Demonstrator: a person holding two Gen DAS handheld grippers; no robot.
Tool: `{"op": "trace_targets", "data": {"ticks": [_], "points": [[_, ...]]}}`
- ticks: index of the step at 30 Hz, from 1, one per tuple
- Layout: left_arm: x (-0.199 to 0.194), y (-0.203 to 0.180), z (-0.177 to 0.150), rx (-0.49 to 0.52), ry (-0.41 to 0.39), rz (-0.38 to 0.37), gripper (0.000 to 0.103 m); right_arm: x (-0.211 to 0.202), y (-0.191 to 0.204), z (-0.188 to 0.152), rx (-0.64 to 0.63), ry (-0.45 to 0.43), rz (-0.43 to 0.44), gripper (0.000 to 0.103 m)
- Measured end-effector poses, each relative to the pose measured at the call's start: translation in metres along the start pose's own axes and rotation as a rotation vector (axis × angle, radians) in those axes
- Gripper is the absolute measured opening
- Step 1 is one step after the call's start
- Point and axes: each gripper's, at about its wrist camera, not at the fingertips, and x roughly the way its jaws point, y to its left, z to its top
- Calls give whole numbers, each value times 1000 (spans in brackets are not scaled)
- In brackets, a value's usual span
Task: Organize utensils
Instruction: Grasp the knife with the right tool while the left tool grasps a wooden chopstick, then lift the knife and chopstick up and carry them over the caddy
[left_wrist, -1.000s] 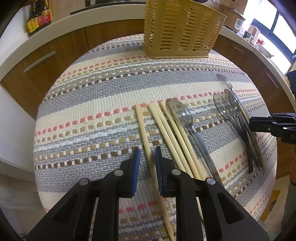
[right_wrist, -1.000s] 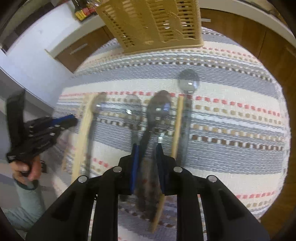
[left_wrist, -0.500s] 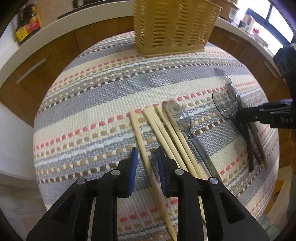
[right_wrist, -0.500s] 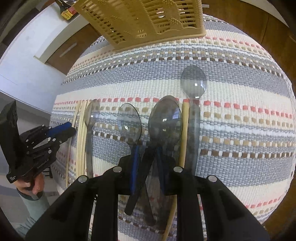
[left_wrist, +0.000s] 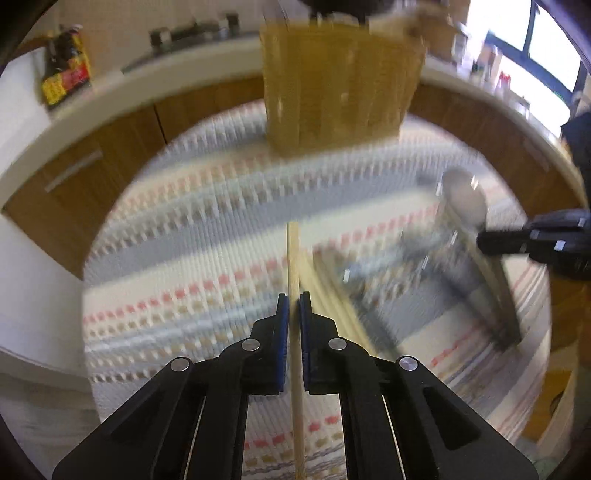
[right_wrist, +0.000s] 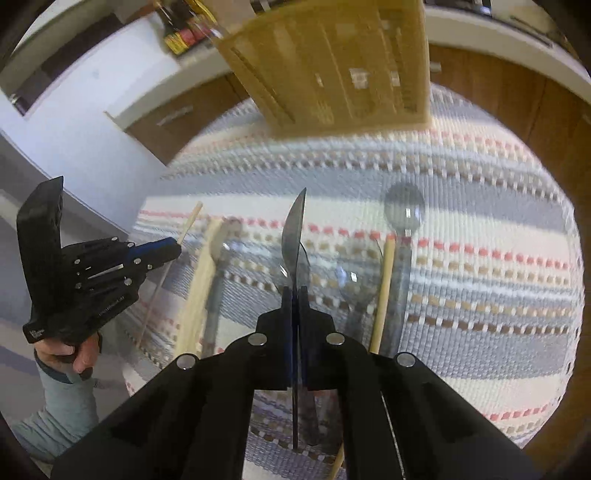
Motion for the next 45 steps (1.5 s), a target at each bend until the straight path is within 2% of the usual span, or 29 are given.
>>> {"op": "trace_targets", "data": {"ticks": [5,10,15,19,22,25,31,34,38,42,45], "points": [[-52,-4,37,-31,-219,-46,4,-41,11,20,-57,-153,9,2],[-94,-12,83,-56,-431,-99,4,-79,18,57,-103,-322,-23,2],[-111,-14,129,-112,-584,-155,4,-101,19,97,-142,-467,-68,2],[-102,-19,169,-148,-678,-134,4,-110,8,131,-136,-565,-79,2],[-93,-19,187,-163,-724,-131,4,-108,-5,157,-126,-633,-116,2],[-76,-23,205,-159,-778,-76,4,-97,-20,179,-107,-680,-142,2],[-49,-25,216,-146,-838,13,4,-68,-46,206,-95,-713,-165,2],[-35,-27,214,-133,-850,59,4,-55,-50,208,-112,-720,-187,2],[-22,-27,213,-115,-845,88,4,-41,-60,205,-100,-721,-176,2],[-18,-26,206,-111,-830,84,5,-38,-60,195,-108,-712,-176,2],[-21,-23,198,-121,-804,46,9,-42,-61,185,-95,-686,-167,4]]}}
